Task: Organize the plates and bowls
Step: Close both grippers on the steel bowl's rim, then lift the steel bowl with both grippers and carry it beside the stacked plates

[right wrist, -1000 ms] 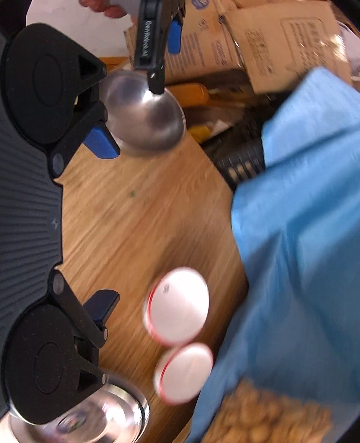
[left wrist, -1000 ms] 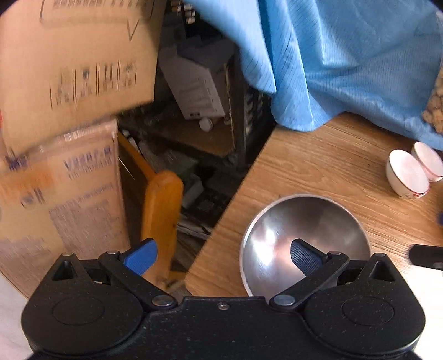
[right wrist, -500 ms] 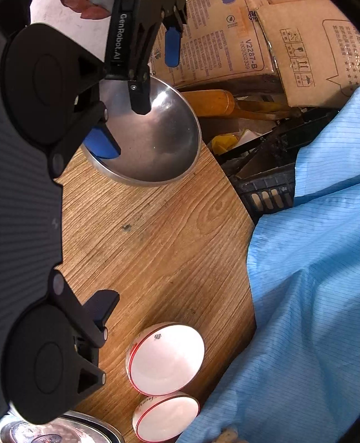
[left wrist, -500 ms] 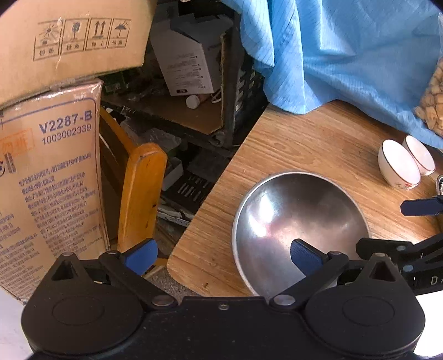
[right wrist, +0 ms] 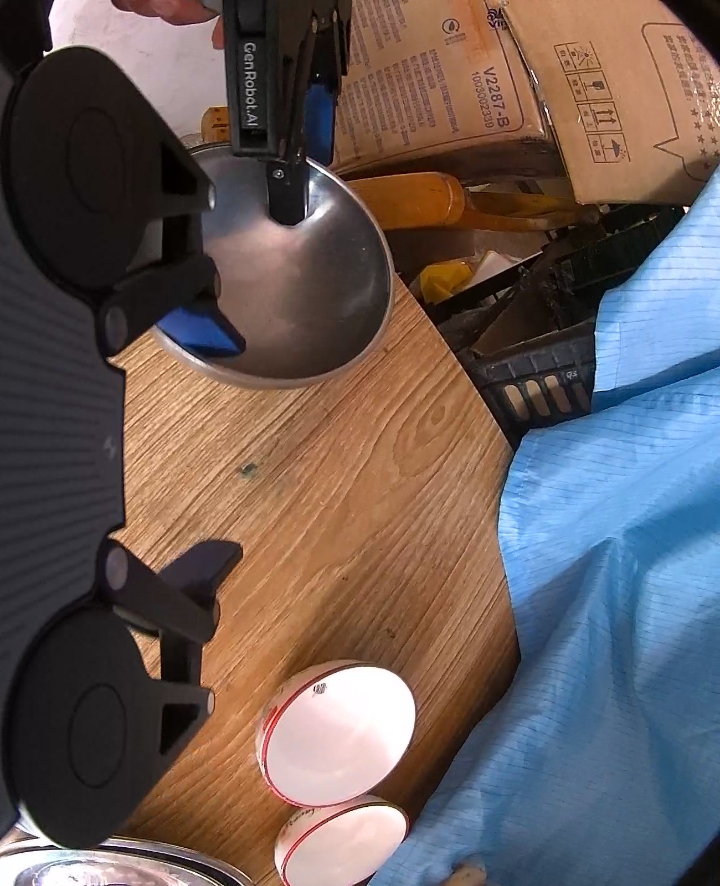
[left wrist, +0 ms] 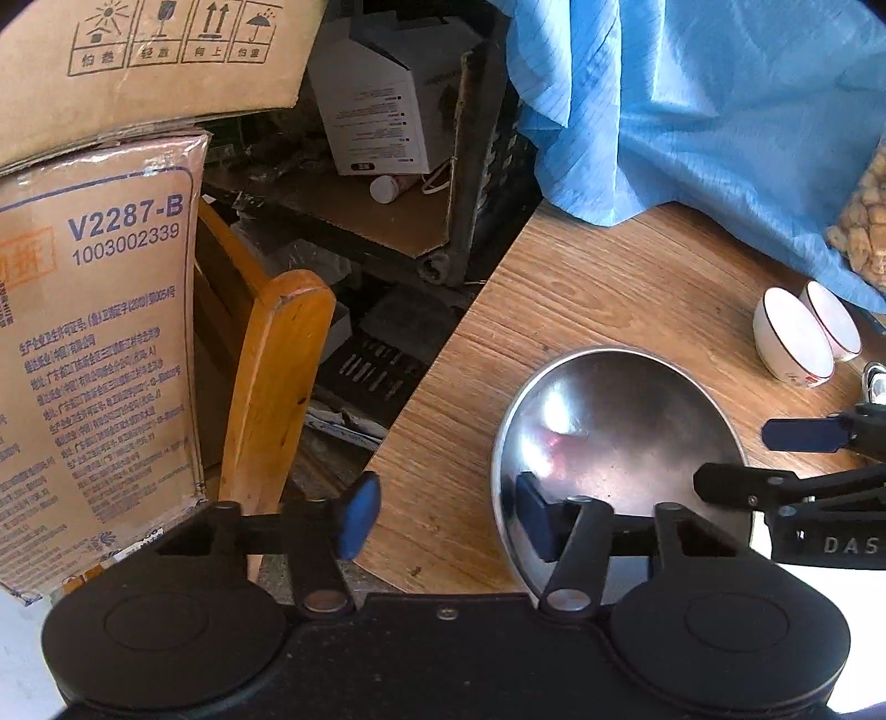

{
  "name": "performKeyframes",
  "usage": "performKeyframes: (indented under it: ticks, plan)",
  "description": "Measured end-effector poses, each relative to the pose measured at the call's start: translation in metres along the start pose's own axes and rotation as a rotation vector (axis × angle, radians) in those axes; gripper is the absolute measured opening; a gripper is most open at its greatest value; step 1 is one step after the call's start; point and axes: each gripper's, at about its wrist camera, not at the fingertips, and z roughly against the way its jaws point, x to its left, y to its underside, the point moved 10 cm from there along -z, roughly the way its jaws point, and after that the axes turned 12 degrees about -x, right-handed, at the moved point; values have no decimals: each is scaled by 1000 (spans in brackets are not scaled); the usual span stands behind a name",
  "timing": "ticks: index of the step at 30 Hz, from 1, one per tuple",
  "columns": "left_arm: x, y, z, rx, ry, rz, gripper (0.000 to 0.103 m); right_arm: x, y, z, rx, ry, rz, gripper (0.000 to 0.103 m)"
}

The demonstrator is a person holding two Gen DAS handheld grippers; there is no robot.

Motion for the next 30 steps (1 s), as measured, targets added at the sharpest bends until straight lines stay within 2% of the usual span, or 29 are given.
performKeyframes:
  ticks: [5, 10, 12, 14, 21, 30]
  plan:
    - [-10, 3, -1, 19, 42, 13, 38, 1, 1, -1, 6, -17, -12, 57]
    - [-25, 10, -1, 42, 107, 27, 16, -1, 5, -4, 25, -63, -79, 44]
    - [-30, 12, -1, 49, 122, 28, 16, -1, 6, -3, 25, -81, -95, 26]
    - [-37, 13, -1, 55, 135, 27, 15, -1, 7, -2, 27, -103, -98, 13]
    - [-64, 12, 1, 83, 189, 62, 13, -25, 13, 17, 17, -78, -126, 11]
    - [-144, -3, -5, 71, 315, -66, 13, -85, 32, 67, -8, 44, -172, 9]
